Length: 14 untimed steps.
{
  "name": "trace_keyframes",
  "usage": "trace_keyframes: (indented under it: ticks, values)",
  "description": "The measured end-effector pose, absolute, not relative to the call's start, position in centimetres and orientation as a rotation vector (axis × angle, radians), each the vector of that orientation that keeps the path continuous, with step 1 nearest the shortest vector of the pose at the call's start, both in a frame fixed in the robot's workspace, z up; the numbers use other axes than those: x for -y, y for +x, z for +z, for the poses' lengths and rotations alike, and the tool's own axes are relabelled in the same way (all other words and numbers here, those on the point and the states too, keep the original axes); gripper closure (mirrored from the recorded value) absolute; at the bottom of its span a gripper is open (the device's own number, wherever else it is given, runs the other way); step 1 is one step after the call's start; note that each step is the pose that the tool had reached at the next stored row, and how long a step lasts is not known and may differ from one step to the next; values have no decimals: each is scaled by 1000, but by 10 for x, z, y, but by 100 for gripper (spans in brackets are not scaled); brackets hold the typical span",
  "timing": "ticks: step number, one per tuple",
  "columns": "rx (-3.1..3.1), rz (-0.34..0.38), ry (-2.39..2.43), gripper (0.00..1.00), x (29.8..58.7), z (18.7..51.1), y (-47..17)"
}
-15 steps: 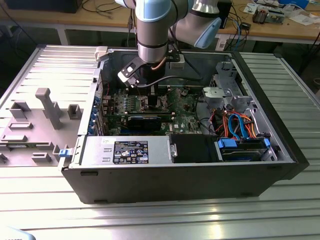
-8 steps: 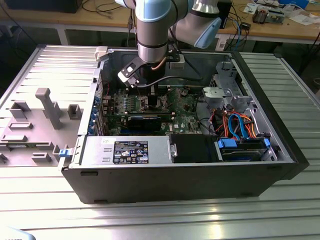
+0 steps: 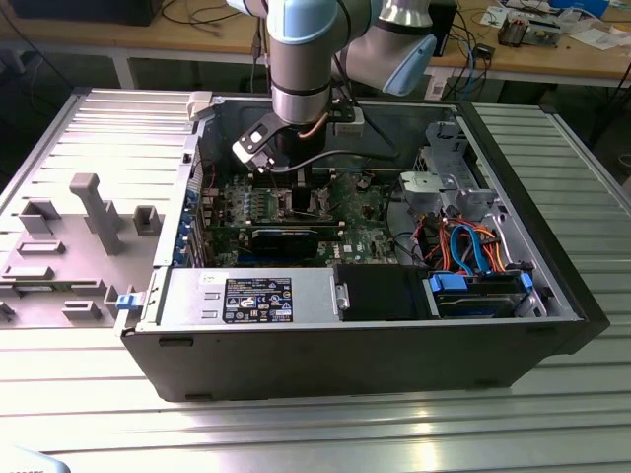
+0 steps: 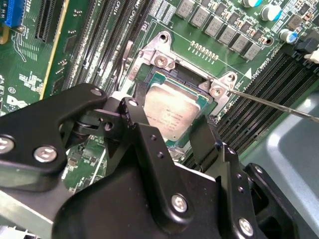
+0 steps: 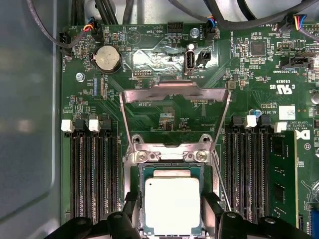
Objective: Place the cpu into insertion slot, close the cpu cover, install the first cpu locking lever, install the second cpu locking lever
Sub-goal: 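Place the cpu into insertion slot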
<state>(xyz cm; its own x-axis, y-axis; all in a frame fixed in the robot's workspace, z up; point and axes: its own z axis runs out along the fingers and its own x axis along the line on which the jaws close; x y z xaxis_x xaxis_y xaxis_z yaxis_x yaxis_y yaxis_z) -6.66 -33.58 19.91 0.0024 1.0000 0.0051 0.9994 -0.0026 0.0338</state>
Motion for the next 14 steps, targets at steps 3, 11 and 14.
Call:
trace_keyframes:
  ticks: [3,11,14]
  values:
    - [-2204,43,2210,38,336,209,-67]
    - [-2204,40,2210,46,335,228,-65]
    - [-2214,20,2219,71,335,228,-58]
